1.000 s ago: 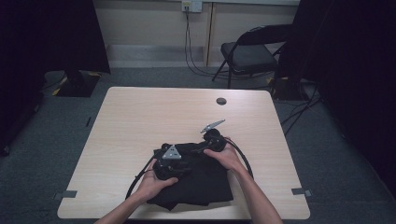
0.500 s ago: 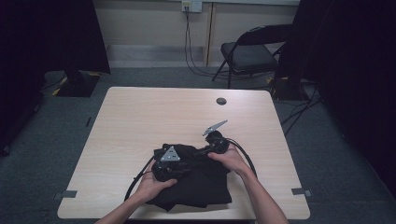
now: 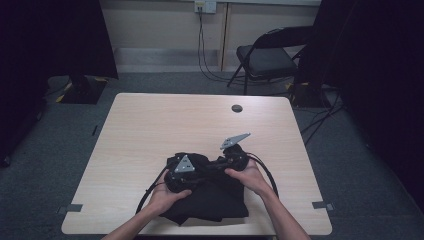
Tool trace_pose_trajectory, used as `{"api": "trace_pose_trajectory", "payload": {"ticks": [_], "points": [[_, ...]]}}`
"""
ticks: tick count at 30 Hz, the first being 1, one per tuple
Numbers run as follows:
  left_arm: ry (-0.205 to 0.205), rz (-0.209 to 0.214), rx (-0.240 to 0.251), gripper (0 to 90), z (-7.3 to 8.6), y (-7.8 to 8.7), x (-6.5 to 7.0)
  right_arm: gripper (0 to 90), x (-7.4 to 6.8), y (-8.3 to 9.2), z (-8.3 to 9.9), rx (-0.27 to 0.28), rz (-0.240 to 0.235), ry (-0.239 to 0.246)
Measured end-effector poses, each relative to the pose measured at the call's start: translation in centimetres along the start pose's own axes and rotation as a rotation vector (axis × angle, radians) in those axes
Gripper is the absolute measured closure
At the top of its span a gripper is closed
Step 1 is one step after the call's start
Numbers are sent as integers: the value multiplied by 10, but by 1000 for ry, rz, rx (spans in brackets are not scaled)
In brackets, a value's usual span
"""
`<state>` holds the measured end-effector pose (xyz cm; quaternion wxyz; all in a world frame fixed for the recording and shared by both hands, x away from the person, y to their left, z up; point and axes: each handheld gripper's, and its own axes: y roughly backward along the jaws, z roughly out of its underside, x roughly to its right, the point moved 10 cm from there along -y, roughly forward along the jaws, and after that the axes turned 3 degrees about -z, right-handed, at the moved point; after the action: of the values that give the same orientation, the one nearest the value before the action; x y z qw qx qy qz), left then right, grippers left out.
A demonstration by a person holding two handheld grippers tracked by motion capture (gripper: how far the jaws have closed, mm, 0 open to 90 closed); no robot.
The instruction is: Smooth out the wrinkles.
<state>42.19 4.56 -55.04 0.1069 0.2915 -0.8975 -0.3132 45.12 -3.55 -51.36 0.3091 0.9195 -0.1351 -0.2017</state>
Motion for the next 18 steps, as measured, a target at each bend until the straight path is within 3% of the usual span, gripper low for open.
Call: {"api": "trace_pose_trajectory", "payload": {"ticks": [1, 4, 5, 9, 12, 14, 16, 18], "points": [[3, -2, -8, 595, -1, 2, 0, 784, 6, 2, 0, 16, -1, -31], [26, 11, -12, 541, -6, 12, 0, 784, 16, 3, 0, 24, 26, -53], [10, 24, 22, 541, -15, 28, 1, 786, 25, 7, -3, 37, 52, -67], [6, 126, 58, 553, -22, 57, 21, 785, 32, 13, -11, 49, 88, -58], [-18, 173, 21, 556, -12, 60, 37, 786, 37, 16, -20, 61, 115, -51], [-10, 149, -13, 558, -7, 54, 37, 786, 42, 17, -28, 66, 148, -40], [43, 141, -13, 539, -6, 43, 33, 785, 44, 18, -34, 83, 152, -45], [18, 95, -57, 526, 1, 30, 25, 785, 46, 21, -40, 109, 154, -65]]}}
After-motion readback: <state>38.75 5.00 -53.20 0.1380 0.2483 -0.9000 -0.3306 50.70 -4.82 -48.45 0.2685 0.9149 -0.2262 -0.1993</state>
